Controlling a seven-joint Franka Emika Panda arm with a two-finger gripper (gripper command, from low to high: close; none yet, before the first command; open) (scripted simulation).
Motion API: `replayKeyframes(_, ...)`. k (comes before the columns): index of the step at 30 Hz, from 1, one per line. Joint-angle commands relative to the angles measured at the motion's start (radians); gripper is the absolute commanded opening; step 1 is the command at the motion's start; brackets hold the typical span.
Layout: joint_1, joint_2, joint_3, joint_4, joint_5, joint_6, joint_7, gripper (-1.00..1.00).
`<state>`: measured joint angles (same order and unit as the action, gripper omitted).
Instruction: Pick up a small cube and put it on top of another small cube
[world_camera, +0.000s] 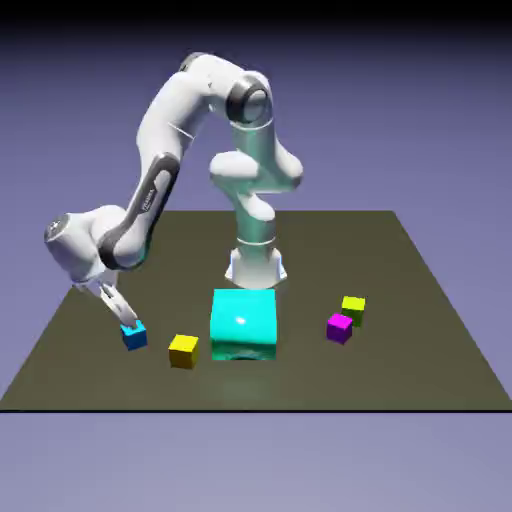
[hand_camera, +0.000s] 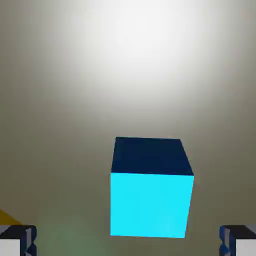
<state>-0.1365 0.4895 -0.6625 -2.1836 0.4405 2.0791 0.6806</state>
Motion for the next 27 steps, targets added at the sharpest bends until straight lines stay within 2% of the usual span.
replayKeyframes(1,-0.012,0.036,0.027,-0.012,0.034,0.042,-0.021,0.0)
replayKeyframes(4,-0.039,0.116,0.086,-0.039,0.11,0.134,-0.069,0.0)
replayKeyframes(5,-0.039,0.116,0.086,-0.039,0.11,0.134,-0.069,-1.0)
replayKeyframes(9,-0.002,0.007,0.005,-0.002,0.007,0.008,-0.004,-1.0)
replayKeyframes(19,0.01,-0.247,0.302,-0.077,-0.181,-0.027,0.277,-1.0)
replayKeyframes(23,0.002,-0.14,0.344,-0.144,-0.104,0.136,0.223,-1.0)
replayKeyframes(24,0.002,-0.14,0.344,-0.144,-0.104,0.136,0.223,1.0)
replayKeyframes(27,0.006,-0.197,0.321,-0.108,-0.145,0.049,0.252,1.0)
